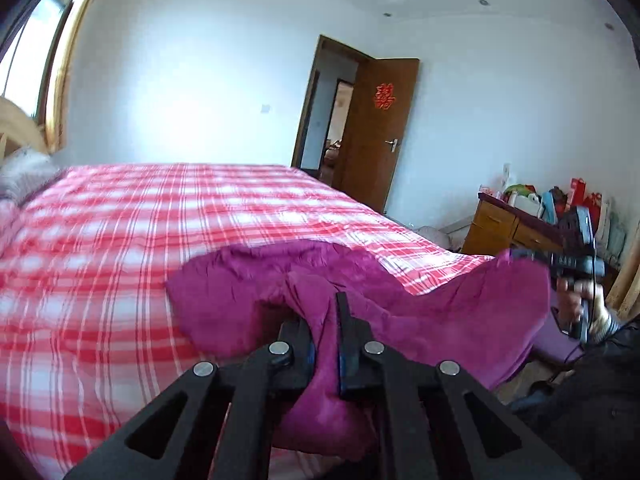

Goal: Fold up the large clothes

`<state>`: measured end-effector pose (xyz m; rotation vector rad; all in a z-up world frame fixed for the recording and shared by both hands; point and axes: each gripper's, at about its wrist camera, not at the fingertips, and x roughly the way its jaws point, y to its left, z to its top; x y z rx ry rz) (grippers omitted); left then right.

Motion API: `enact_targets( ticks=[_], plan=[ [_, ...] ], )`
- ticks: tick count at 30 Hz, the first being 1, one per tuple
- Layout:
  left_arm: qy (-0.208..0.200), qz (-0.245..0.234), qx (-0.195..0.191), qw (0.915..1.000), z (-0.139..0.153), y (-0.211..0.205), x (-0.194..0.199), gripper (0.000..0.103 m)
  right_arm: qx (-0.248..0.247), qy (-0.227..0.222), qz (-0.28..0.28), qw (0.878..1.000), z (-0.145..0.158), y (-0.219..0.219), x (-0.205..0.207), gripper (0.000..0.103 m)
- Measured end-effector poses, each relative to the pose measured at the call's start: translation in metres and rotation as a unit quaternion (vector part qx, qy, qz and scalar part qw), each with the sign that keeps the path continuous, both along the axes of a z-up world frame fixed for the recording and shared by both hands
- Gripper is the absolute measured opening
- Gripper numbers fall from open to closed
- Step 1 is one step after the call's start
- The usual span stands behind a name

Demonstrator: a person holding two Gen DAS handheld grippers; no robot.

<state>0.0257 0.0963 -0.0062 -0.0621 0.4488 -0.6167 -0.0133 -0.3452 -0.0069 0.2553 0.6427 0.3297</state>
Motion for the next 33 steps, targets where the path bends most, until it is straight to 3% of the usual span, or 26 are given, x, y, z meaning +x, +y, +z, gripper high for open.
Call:
enact_targets(
  ticks=[2,5,7,10,12,14,16,19,20,21,23,26,27,32,33],
  plan=[
    [0.001,0.008,0.013,0.9999,-0.001,-0.005,0.031,0.007,0.001,-0.029,-0.007,1.0,0.016,-0.007,0.016,0.006],
    [0.019,0.016,0.022,0.9995,-0.009,-0.01,0.084,0.007,0.018,-0.034,-0.032,0.999,0.019,-0.016,0.069,0.006],
    [0.024,0.046,0.05,0.9974,-0.021,-0.016,0.121,0.008,0.014,-0.021,-0.055,0.998,0.011,-0.018,0.117,0.006],
    [0.061,0.077,0.075,0.9923,-0.048,-0.023,0.186,0.012,0.006,0.01,-0.083,0.996,-0.008,-0.022,0.163,0.006],
    [0.083,0.086,0.077,0.9899,-0.061,-0.023,0.215,0.015,0.008,0.04,-0.104,0.994,-0.029,-0.027,0.208,0.006],
    [0.107,0.099,0.048,0.9881,-0.067,-0.014,0.236,0.017,0.009,0.062,-0.119,0.991,-0.045,-0.033,0.232,0.006],
    [0.11,0.101,0.01,0.9887,-0.061,-0.005,0.245,0.024,0.008,0.08,-0.131,0.988,-0.061,-0.037,0.253,0.006],
    [0.091,0.111,-0.011,0.9896,-0.05,0.004,0.245,0.038,-0.002,0.096,-0.14,0.986,-0.076,-0.042,0.269,0.006],
    [0.084,0.119,-0.004,0.9893,-0.048,0.004,0.245,0.046,-0.003,0.102,-0.139,0.985,-0.08,-0.043,0.275,0.006],
    [0.064,0.143,0.012,0.9876,-0.045,0.003,0.24,0.069,-0.007,0.105,-0.139,0.985,-0.083,-0.041,0.277,0.006],
    [0.02,0.18,0.027,0.983,-0.039,0.004,0.234,0.094,-0.023,0.109,-0.139,0.984,-0.086,-0.039,0.285,0.006],
    [0.007,0.21,0.023,0.9773,-0.037,0.004,0.23,0.095,-0.03,0.117,-0.135,0.984,-0.089,-0.035,0.294,0.006],
    [0.004,0.202,0.025,0.979,-0.038,-0.003,0.229,0.095,-0.032,0.12,-0.133,0.983,-0.091,-0.034,0.296,0.006],
    [0.01,0.151,0.098,0.9836,-0.062,-0.069,0.239,0.095,-0.052,0.14,-0.135,0.98,-0.105,-0.027,0.319,0.007],
    [0.02,0.146,0.106,0.9835,-0.072,-0.08,0.245,0.095,-0.048,0.144,-0.141,0.978,-0.107,-0.027,0.325,0.012]
  ],
)
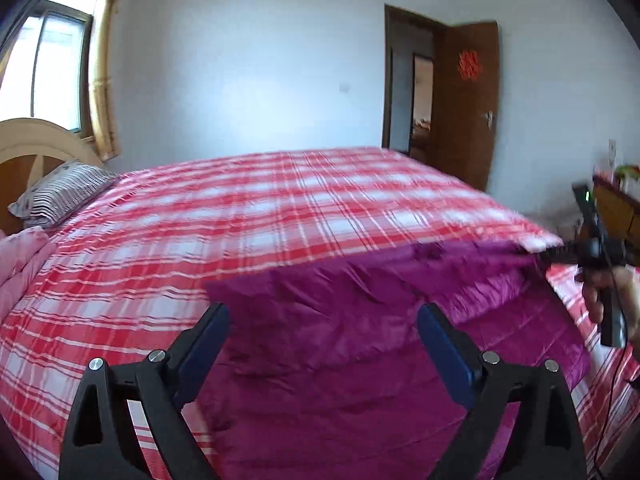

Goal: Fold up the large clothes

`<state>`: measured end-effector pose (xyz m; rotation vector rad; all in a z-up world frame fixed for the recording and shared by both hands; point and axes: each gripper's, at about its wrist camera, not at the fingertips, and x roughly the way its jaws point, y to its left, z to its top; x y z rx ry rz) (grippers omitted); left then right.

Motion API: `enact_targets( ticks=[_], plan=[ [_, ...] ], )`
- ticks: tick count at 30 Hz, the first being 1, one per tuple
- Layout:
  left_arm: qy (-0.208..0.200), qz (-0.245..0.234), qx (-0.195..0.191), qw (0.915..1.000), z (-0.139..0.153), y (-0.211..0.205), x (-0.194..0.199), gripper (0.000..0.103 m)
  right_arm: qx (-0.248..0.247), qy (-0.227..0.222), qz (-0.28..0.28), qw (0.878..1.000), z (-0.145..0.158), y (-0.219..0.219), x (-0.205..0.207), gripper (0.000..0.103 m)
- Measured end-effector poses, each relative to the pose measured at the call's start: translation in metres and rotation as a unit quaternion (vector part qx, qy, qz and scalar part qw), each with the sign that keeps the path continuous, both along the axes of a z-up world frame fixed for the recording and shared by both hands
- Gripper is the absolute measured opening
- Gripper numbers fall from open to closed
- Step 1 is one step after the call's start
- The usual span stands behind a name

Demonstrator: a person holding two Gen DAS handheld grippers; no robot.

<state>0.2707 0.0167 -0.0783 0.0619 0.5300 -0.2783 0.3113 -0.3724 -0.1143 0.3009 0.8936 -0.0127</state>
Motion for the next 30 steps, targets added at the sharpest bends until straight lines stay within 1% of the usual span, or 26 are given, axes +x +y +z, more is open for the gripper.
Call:
enact_targets(
  ticks=[1,3,5,8,10,13,14,15,17,19,21,22,24,26,28,30],
  plan=[
    [0.007,-0.002,0.005,1.0,-0.007,-0.008,0.002,0.095,0.003,-0.002,-0.008,1.0,0.0,-0.001,0.002,0.019],
    [0.031,0.017,0.029,0.999,-0.032,-0.021,0.015,0.095,-0.002,-0.019,-0.024,1.0,0.005,0.003,0.001,0.051],
    [0.061,0.034,0.03,0.9971,-0.056,-0.022,0.026,0.095,-0.035,-0.043,-0.035,0.998,0.018,0.018,-0.008,0.067],
    [0.09,0.066,0.021,0.9935,-0.082,-0.017,0.038,0.095,-0.069,-0.083,-0.021,0.994,0.034,0.052,-0.026,0.067],
    [0.095,0.085,0.012,0.9918,-0.089,-0.012,0.043,0.095,-0.081,-0.102,0.016,0.991,0.035,0.083,-0.036,0.067],
    [0.103,0.107,0.009,0.9888,-0.083,-0.009,0.043,0.095,-0.088,-0.1,0.08,0.988,0.016,0.125,-0.033,0.069],
    [0.105,0.11,0.006,0.9884,-0.08,-0.008,0.041,0.095,-0.109,-0.095,0.093,0.985,0.004,0.139,-0.028,0.068],
    [0.101,0.113,0.003,0.9885,-0.072,-0.008,0.039,0.095,-0.129,-0.089,0.092,0.983,-0.006,0.146,-0.022,0.068],
    [0.067,0.105,0.001,0.9923,-0.055,-0.012,0.032,0.095,-0.146,-0.078,0.086,0.982,-0.021,0.15,-0.01,0.068],
    [0.035,0.095,0.023,0.9946,-0.041,-0.023,0.03,0.095,-0.154,-0.07,0.069,0.983,-0.031,0.146,0.0,0.068],
    [0.025,0.075,0.044,0.9959,-0.038,-0.036,0.038,0.095,-0.153,-0.063,0.057,0.985,-0.034,0.138,0.009,0.068],
    [0.024,0.072,0.06,0.9953,-0.042,-0.043,0.046,0.095,-0.154,-0.062,0.054,0.985,-0.035,0.135,0.013,0.068],
    [0.035,0.072,0.083,0.9933,-0.054,-0.049,0.063,0.095,-0.16,-0.054,0.053,0.984,-0.038,0.136,0.019,0.068],
    [0.056,0.085,0.094,0.9903,-0.07,-0.047,0.077,0.095,-0.16,-0.05,0.053,0.984,-0.039,0.136,0.023,0.068],
    [0.096,0.088,0.079,0.9884,-0.089,-0.041,0.092,0.095,-0.155,-0.045,0.048,0.986,-0.043,0.134,0.025,0.068],
    [0.114,0.085,0.059,0.9881,-0.096,-0.037,0.096,0.095,-0.145,-0.043,0.044,0.987,-0.046,0.13,0.026,0.068]
  ],
)
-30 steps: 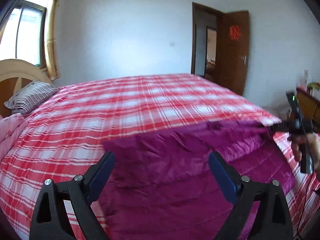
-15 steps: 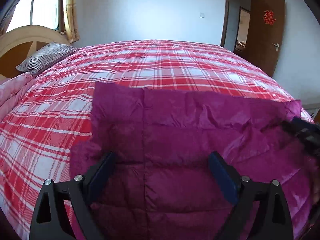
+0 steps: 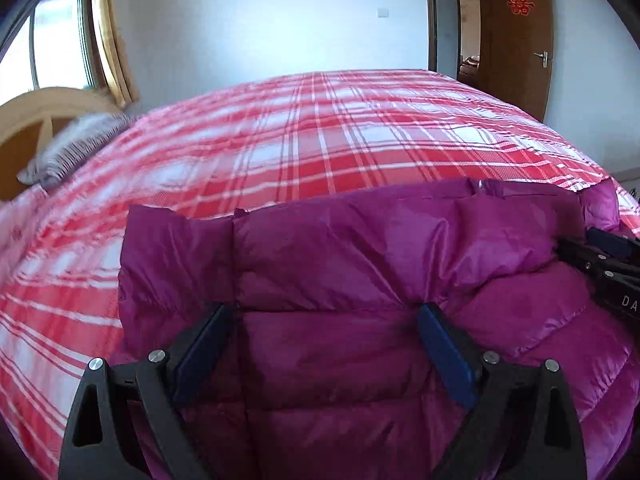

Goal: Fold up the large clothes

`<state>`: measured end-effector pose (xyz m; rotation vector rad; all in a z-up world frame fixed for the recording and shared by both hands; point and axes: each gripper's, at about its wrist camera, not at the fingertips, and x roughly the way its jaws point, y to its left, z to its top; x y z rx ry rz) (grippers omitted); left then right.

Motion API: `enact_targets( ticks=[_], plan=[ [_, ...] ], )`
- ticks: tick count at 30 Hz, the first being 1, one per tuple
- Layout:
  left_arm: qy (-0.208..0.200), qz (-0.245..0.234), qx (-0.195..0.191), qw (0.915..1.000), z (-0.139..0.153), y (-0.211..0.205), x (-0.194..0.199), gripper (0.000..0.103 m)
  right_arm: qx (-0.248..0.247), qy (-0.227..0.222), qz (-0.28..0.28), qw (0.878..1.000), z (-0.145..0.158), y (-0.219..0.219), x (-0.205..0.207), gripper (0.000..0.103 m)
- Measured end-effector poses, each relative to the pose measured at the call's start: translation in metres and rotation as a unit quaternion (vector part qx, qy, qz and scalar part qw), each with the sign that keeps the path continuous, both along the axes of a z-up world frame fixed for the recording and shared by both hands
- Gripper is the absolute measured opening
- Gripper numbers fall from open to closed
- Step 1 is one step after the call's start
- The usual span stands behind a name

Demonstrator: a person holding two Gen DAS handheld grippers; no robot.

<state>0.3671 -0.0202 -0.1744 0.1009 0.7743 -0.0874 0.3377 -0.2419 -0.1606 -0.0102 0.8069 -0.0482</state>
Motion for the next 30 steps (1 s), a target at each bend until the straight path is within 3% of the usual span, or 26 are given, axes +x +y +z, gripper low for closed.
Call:
enact_targets(
  ticks=[13,30],
  plan=[
    [0.029,0.009,-0.013,0.9994,-0.013,0.001,0.014,0.099,0.035,0.025,-0.01,0.999,-0.014,-0.008,0.011,0.07],
    [0.044,0.016,0.0,0.9989,-0.021,-0.001,0.02,0.102,-0.009,0.046,-0.017,0.999,-0.021,0.001,0.017,0.073]
  ],
)
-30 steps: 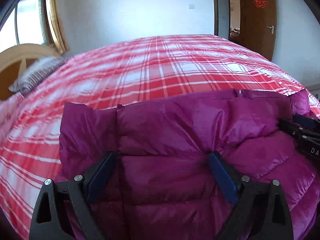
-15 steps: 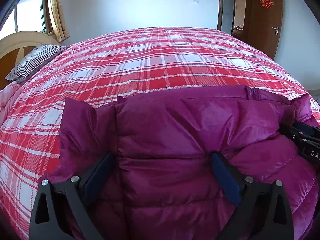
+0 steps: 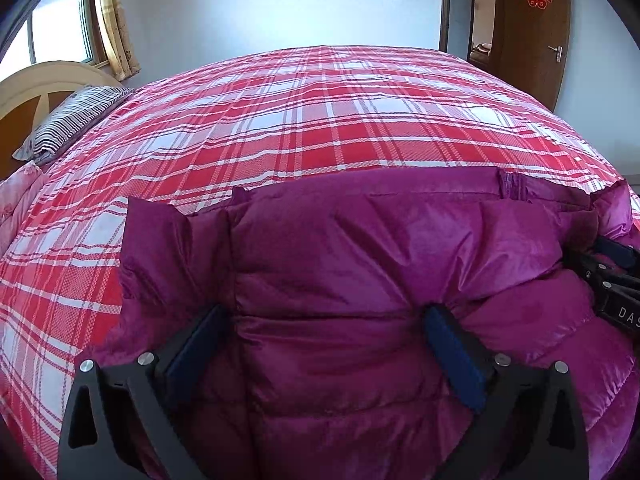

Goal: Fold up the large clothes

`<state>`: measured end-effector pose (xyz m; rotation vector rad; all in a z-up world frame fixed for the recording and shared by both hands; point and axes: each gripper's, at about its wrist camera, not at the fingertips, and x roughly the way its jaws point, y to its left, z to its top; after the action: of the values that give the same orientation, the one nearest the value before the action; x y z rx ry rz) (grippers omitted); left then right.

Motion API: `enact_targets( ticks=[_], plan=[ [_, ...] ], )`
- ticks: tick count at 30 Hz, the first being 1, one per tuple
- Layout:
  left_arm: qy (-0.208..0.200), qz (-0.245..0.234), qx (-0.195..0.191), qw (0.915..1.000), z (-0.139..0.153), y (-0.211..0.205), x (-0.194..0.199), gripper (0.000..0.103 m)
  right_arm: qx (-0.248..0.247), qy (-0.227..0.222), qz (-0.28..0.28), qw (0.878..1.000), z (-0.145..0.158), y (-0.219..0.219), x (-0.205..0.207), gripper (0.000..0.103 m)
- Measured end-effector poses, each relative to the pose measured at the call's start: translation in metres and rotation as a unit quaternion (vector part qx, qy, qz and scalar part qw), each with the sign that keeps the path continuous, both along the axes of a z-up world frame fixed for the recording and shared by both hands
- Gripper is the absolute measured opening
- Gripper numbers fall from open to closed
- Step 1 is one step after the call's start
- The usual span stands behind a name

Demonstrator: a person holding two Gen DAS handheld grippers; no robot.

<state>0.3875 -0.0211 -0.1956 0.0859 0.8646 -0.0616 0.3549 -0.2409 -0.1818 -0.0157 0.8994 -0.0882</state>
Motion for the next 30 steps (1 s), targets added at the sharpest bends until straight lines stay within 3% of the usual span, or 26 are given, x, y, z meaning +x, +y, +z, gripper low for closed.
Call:
enact_targets(
  ticks=[30],
  plan=[
    [0.003,0.002,0.007,1.0,-0.003,0.0,0.001,0.102,-0.055,0.012,-0.002,0.998,-0.005,0.013,0.006,0.076]
  ],
)
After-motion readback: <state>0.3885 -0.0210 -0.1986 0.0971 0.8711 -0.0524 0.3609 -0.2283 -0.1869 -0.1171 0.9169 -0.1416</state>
